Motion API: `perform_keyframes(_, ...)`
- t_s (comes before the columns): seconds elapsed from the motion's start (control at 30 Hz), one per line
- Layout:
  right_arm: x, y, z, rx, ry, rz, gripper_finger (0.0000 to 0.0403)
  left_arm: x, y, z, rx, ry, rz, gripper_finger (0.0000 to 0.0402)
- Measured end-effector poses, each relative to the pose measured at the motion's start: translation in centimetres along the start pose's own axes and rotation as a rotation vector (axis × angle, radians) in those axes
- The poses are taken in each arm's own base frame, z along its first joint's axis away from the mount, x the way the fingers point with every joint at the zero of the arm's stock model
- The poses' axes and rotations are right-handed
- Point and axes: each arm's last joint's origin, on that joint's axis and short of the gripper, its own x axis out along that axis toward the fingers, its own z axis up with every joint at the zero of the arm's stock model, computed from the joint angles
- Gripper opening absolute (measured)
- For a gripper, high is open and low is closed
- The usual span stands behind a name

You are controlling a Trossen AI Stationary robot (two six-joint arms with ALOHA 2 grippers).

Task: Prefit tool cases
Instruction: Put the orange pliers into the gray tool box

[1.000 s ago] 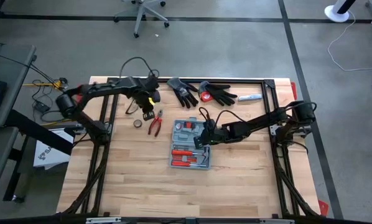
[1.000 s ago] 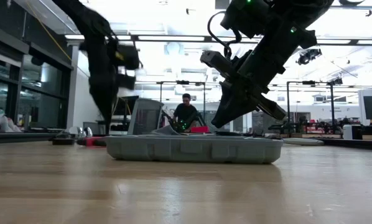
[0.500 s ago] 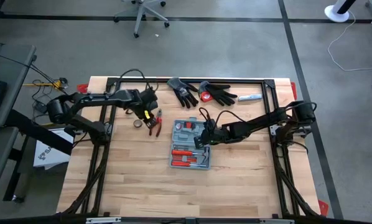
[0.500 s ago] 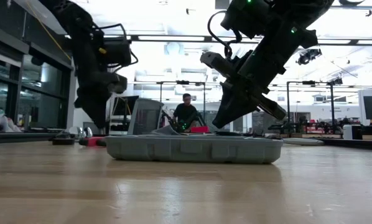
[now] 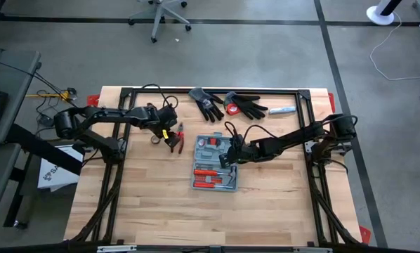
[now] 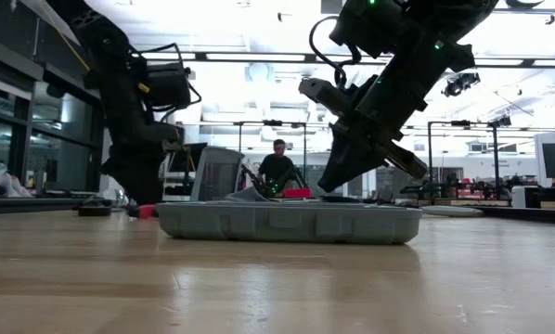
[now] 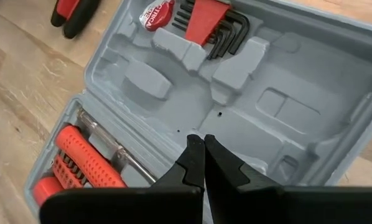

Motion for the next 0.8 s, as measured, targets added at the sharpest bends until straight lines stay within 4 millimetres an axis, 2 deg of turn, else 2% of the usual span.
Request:
perform_keyframes(0.23,0.0,0.0,0.0,0.0,0.001,-0.002,0.0,1.4,-0.3,0.3,-0.039,-0.02,-0.019,0.0159)
perform_keyframes(0.5,0.0,0.0,0.0,0.006,0.001,-0.001,0.0,0.6,-0.8,1.0,-0.071,-0.036,-0.058,0.0159)
perform_keyframes(0.8,0.0,0.0,0.0,0.001,-0.002,-0.005,0.0,0.9,-1.4,1.0,-0.074,-0.029,-0.073,0.0159)
